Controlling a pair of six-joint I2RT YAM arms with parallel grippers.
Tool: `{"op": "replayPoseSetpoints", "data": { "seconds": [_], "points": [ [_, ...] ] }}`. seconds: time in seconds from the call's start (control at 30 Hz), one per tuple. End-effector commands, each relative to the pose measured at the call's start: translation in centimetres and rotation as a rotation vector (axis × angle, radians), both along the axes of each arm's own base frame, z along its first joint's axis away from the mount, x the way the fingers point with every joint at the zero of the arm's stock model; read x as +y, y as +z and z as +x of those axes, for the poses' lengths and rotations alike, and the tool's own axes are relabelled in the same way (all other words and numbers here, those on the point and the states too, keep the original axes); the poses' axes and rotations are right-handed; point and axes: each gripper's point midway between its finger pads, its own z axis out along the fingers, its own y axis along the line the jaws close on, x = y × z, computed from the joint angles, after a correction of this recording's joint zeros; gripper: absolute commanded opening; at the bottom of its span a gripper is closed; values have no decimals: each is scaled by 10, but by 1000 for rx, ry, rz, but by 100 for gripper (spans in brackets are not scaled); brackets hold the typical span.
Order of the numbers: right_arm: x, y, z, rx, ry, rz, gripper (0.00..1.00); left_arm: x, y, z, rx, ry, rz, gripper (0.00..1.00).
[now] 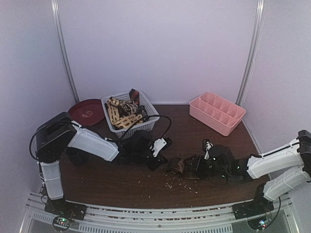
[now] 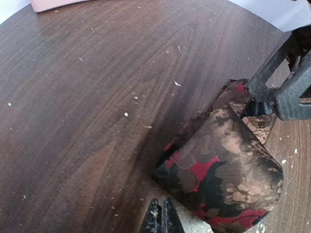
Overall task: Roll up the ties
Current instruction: Roll the tie at the center of the board.
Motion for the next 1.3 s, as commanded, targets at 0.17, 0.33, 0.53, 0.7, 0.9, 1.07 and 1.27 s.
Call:
{"op": "replayPoseSetpoints", "data": {
  "seconds": [0.17, 0.33, 0.53, 0.7, 0.9, 1.07, 1.27],
  "points": [
    [32, 10, -2, 18, -14, -28, 57, -13, 6, -2, -12, 9, -39, 0],
    [40, -6, 0, 41, -14, -128, 62, -12, 6, -3, -12, 13, -37, 0],
    [19, -26, 1, 29, -51, -219, 49, -10, 6, -4, 1, 28, -46, 0],
    [10, -31, -4, 11, -38, -205, 37, -7, 5, -3, 11, 51, -38, 0],
    [2, -36, -8, 6, -26, -193, 34, 2, -9, 4, 43, 106, -18, 0],
    [-4, -33, -8, -7, -24, -147, 34, -1, -13, 0, 65, 89, -31, 0],
    [-6, -33, -7, 10, -8, -49, 34, -20, -3, -13, 99, -13, -127, 0]
  ]
}}
